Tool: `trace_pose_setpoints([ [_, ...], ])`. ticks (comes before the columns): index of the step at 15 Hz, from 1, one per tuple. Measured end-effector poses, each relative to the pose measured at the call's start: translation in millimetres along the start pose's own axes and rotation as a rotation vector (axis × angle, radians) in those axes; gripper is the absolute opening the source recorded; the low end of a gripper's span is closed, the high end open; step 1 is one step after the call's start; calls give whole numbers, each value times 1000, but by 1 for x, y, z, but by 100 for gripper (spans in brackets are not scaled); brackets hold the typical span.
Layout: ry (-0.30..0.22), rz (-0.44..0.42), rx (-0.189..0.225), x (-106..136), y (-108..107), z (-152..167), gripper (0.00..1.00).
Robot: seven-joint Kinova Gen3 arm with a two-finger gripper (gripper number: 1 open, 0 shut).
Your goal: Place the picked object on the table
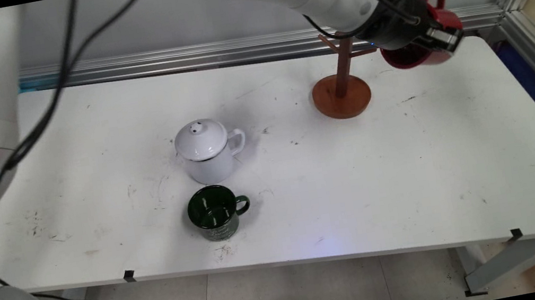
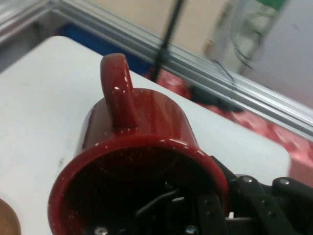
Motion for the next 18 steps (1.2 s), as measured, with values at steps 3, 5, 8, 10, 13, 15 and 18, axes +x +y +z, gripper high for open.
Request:
trace_pose_setpoints([
  [3,-24,116,-5,-7,5,-17,0],
  [5,-52,217,89,-13,-5,-28,0],
  [8,-118,343,236,-19,-28,-51,0],
  [10,-157,398,268,-19,-41,-65,0],
  [13,-183,438,236,-20,-48,-76,0],
  [15,-202,471,204,-21,-52,-87,0],
  [18,-230,518,155,-23,-57,-104,0],
])
